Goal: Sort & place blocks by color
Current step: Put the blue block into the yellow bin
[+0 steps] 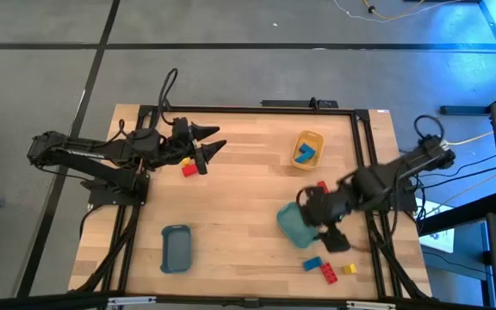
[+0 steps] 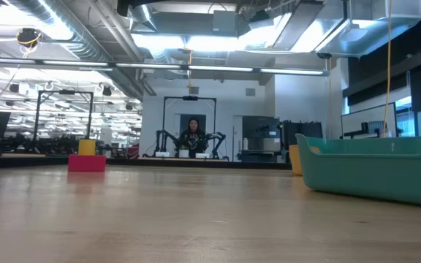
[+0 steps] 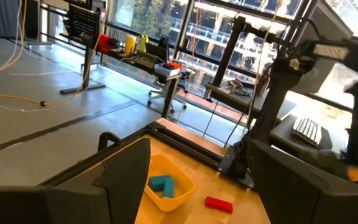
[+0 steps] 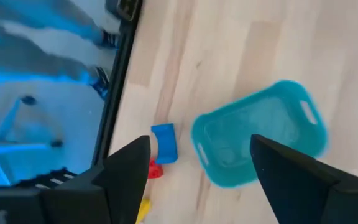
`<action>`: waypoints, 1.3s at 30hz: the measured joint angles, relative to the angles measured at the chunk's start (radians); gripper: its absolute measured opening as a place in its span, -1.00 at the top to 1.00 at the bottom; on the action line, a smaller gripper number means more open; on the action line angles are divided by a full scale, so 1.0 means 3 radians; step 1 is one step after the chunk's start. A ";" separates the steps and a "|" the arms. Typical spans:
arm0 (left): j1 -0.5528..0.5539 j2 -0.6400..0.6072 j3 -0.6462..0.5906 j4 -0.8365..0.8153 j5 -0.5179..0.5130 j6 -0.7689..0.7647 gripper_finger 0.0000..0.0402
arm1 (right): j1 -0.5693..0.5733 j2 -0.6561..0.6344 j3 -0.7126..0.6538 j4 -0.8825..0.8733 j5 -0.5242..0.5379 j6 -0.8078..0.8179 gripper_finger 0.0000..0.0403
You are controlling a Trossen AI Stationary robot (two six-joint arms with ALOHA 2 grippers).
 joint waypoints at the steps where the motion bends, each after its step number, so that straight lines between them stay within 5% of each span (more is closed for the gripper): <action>1: 0.0000 0.0000 0.0000 -0.0002 0.0017 -0.0028 -0.30 | 0.0078 0.0063 0.0000 0.0025 0.0041 0.0005 -0.37; 13: 0.0164 -0.0003 0.0001 -0.0292 0.1527 0.0073 -0.30 | 0.0458 0.0799 0.0000 0.0053 0.0269 0.1264 -0.37; 18: 0.0301 -0.0003 0.0001 -0.0336 0.1616 0.0072 -0.30 | 0.0458 0.0938 0.0000 0.0081 0.0224 0.1590 -0.37; 39: 0.0348 -0.0003 0.0001 -0.0340 0.1560 0.0043 -0.30 | 0.0510 0.0963 0.0000 0.0337 0.0018 0.1309 -0.37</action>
